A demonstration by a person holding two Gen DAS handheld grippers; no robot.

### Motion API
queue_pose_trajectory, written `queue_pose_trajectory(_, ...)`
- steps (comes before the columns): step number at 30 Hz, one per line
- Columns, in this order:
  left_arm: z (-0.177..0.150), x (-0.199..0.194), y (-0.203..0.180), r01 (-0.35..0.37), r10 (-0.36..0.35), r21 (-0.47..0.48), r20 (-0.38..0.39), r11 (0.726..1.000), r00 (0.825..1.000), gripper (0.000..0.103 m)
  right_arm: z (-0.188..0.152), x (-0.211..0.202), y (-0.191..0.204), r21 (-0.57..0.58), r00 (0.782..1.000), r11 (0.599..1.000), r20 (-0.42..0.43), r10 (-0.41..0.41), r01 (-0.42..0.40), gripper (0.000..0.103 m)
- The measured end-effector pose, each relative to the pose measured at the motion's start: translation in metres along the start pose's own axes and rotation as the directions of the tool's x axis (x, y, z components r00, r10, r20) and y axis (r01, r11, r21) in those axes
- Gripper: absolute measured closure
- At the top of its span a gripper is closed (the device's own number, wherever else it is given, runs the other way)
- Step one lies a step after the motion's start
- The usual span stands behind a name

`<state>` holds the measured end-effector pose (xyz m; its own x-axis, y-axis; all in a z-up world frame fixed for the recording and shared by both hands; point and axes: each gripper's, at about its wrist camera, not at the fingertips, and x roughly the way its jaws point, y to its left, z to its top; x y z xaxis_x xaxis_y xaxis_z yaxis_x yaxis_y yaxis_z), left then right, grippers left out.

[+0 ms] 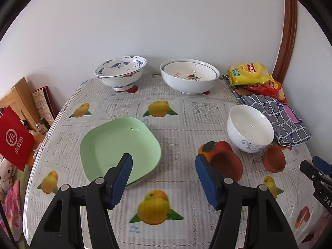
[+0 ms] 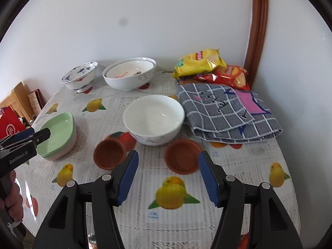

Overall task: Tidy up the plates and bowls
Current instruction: 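Move both tools back toward the small terracotta bowls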

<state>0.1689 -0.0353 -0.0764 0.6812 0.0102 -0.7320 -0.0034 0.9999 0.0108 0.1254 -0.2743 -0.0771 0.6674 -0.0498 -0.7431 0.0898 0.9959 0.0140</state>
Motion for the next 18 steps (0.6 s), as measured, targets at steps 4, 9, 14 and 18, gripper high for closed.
queue_pose_trajectory(4,-0.004,0.010,-0.025,0.037,-0.035,0.035,-0.056,0.999,0.998,0.042,-0.013,0.010,-0.033,0.061,0.999,0.998,-0.041,-0.005,0.007,0.043)
queue_pose_trajectory(9,-0.008,0.026,-0.043,0.043,-0.040,0.040,-0.083,0.998,0.996,0.042,-0.021,0.025,-0.047,0.073,0.998,0.997,-0.063,-0.019,0.023,0.043)
queue_pose_trajectory(14,-0.009,0.048,-0.054,0.033,-0.028,0.044,-0.125,0.998,0.992,0.042,-0.022,0.041,-0.050,0.071,0.997,0.997,-0.072,0.005,0.000,0.044)
queue_pose_trajectory(18,-0.009,0.069,-0.057,0.037,-0.030,0.036,-0.176,0.999,0.984,0.042,-0.019,0.060,-0.052,0.090,0.995,0.996,-0.094,0.029,-0.021,0.045)
